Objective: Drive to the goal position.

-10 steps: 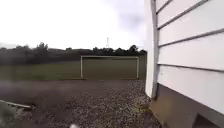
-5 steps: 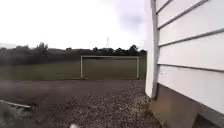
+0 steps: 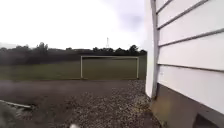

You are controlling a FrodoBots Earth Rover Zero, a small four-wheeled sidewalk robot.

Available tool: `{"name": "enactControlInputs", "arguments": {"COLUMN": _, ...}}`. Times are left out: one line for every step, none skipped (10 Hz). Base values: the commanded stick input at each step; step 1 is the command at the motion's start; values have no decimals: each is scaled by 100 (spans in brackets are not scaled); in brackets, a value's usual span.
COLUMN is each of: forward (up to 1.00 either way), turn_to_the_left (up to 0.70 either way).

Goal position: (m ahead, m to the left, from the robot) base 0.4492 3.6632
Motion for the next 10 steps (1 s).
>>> {"name": "enactControlInputs", "arguments": {"forward": 4, "turn_to_the_left": 0}}
{"name": "enactControlInputs", "arguments": {"forward": 0, "turn_to_the_left": 0}}
{"name": "enactControlInputs", "arguments": {"forward": 0, "turn_to_the_left": 0}}
{"name": "enactControlInputs", "arguments": {"forward": 0, "turn_to_the_left": 0}}
{"name": "enactControlInputs", "arguments": {"forward": 0, "turn_to_the_left": 0}}
{"name": "enactControlInputs", "arguments": {"forward": 4, "turn_to_the_left": 0}}
{"name": "enactControlInputs", "arguments": {"forward": 2, "turn_to_the_left": 0}}
{"name": "enactControlInputs", "arguments": {"forward": 0, "turn_to_the_left": 0}}
{"name": "enactControlInputs", "arguments": {"forward": 0, "turn_to_the_left": 0}}
{"name": "enactControlInputs", "arguments": {"forward": 0, "turn_to_the_left": 0}}
